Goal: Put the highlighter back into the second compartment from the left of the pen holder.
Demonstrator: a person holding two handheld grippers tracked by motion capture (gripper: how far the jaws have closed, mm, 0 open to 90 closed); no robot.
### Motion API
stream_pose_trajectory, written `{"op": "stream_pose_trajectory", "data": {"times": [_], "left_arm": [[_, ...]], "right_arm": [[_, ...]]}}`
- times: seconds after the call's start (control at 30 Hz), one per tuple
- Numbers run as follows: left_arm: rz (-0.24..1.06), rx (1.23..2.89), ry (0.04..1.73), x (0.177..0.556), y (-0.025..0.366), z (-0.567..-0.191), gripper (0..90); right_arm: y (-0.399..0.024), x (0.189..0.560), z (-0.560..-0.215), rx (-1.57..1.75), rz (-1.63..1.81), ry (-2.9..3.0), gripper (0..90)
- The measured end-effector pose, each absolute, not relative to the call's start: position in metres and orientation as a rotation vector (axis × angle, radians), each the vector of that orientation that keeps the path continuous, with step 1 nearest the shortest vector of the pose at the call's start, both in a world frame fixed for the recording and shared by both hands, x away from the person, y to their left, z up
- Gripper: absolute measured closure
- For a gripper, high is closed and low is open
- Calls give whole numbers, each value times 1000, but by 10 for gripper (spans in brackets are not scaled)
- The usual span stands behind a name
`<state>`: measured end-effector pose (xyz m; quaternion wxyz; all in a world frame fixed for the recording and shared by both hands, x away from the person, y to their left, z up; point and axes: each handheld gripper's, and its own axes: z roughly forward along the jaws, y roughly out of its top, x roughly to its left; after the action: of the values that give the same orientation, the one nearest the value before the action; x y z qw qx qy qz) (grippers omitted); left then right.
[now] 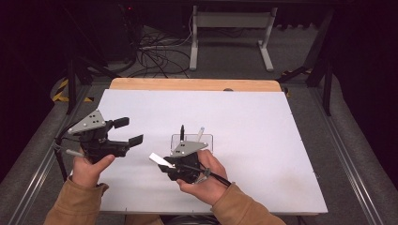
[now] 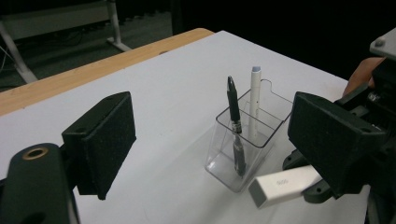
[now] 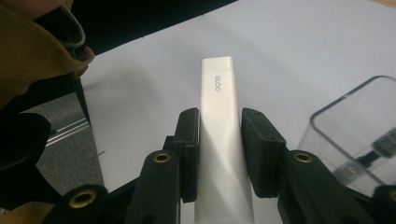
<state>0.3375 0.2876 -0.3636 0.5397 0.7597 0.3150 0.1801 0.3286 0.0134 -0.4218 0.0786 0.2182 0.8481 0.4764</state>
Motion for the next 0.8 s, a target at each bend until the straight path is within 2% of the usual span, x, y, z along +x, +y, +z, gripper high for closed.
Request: {"op": "stream_pose_trajectory", "data": {"times": [0.8], "left_arm": [[428, 1802, 748, 337, 288, -363, 160]], "right_arm": [[-33, 331, -379, 663, 1427, 2513, 690]]}}
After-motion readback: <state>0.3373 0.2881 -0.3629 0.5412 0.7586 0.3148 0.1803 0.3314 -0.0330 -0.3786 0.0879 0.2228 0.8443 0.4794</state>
